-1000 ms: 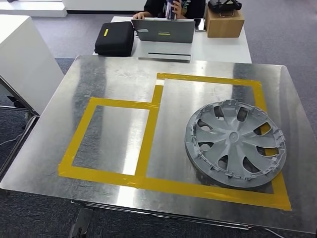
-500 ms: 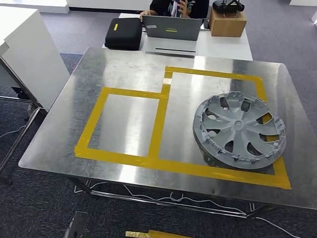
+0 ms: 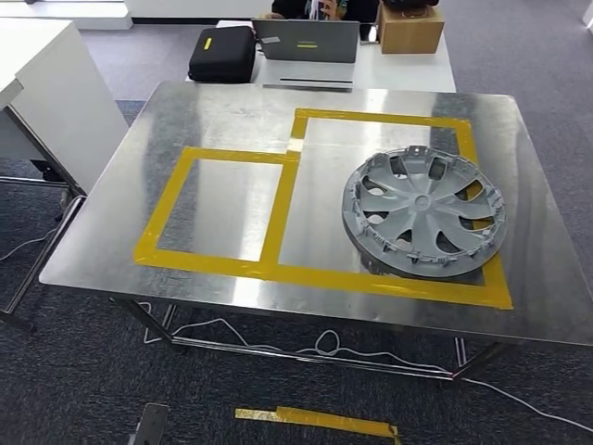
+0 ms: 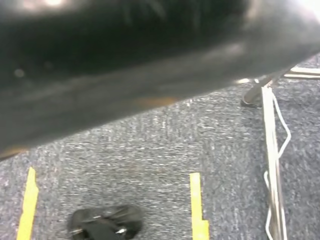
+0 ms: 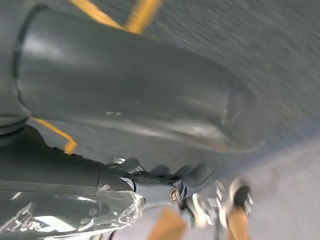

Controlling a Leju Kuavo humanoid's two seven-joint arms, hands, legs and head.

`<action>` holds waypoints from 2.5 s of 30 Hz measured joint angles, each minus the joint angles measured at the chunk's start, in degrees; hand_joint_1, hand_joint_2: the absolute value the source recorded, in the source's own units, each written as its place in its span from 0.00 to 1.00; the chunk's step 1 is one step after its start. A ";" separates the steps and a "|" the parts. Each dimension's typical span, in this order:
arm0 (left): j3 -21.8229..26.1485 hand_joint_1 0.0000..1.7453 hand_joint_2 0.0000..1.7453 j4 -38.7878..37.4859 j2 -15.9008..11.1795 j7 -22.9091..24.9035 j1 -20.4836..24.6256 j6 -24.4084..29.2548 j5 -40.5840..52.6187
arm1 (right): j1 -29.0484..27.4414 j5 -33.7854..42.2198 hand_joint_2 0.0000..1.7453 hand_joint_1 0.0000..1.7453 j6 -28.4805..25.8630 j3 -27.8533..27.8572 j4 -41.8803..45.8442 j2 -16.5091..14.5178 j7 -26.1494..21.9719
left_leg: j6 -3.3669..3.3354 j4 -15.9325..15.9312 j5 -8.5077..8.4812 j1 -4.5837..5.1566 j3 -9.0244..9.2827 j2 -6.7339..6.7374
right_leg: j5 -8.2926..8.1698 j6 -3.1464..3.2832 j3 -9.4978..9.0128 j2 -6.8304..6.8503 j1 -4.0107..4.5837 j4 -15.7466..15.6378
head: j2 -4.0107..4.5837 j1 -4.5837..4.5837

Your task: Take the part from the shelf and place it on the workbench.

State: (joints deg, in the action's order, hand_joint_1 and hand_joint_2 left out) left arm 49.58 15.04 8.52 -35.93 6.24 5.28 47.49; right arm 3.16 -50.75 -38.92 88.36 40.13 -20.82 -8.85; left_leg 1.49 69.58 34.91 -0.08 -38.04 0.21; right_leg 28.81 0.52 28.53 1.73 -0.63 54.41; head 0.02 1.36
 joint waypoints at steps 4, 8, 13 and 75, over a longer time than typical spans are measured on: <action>0.08 0.00 0.00 0.00 -0.05 -0.08 -0.07 -0.08 0.41 | 0.89 0.39 0.00 0.00 0.04 -0.05 -9.13 -0.39 -2.68 | -0.16 -1.50 -4.10 0.04 5.19 0.64 | -1.78 -0.15 3.07 1.81 0.16 1.12 | 0.00 -0.06; 0.11 0.00 0.00 0.04 -0.18 -0.13 0.27 -0.13 0.54 | 1.20 0.17 0.00 0.00 0.05 -0.21 -14.39 -0.40 -2.96 | -1.39 -14.53 -4.45 0.68 13.63 3.55 | -3.00 -1.09 4.51 4.25 0.46 2.04 | 0.00 0.01; 0.31 0.00 0.00 0.07 -0.16 -0.15 -0.11 -0.14 0.61 | 1.57 0.14 0.00 0.00 0.10 -0.32 -17.13 0.03 -3.04 | -3.20 -16.14 -6.18 0.40 11.46 1.11 | 2.24 -2.63 7.18 0.29 0.15 7.54 | 0.00 0.22; 8.64 0.00 0.00 1.52 0.02 -0.07 -3.00 0.73 3.34 | -0.41 -3.17 0.00 0.00 10.87 -10.57 -18.79 0.52 -8.83 | -3.45 -16.59 -6.83 0.73 11.83 0.79 | 3.43 -2.44 8.51 -0.35 0.11 9.59 | -0.01 -0.87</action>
State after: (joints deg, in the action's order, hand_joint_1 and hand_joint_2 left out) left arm 58.22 16.56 8.55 -36.00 3.24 6.01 50.84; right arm 2.75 -53.92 -28.05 77.79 21.34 -20.29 -17.68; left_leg -1.96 52.99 28.07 0.66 -26.21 1.01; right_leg 32.24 -1.92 37.04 1.39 -0.52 64.00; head 0.02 0.49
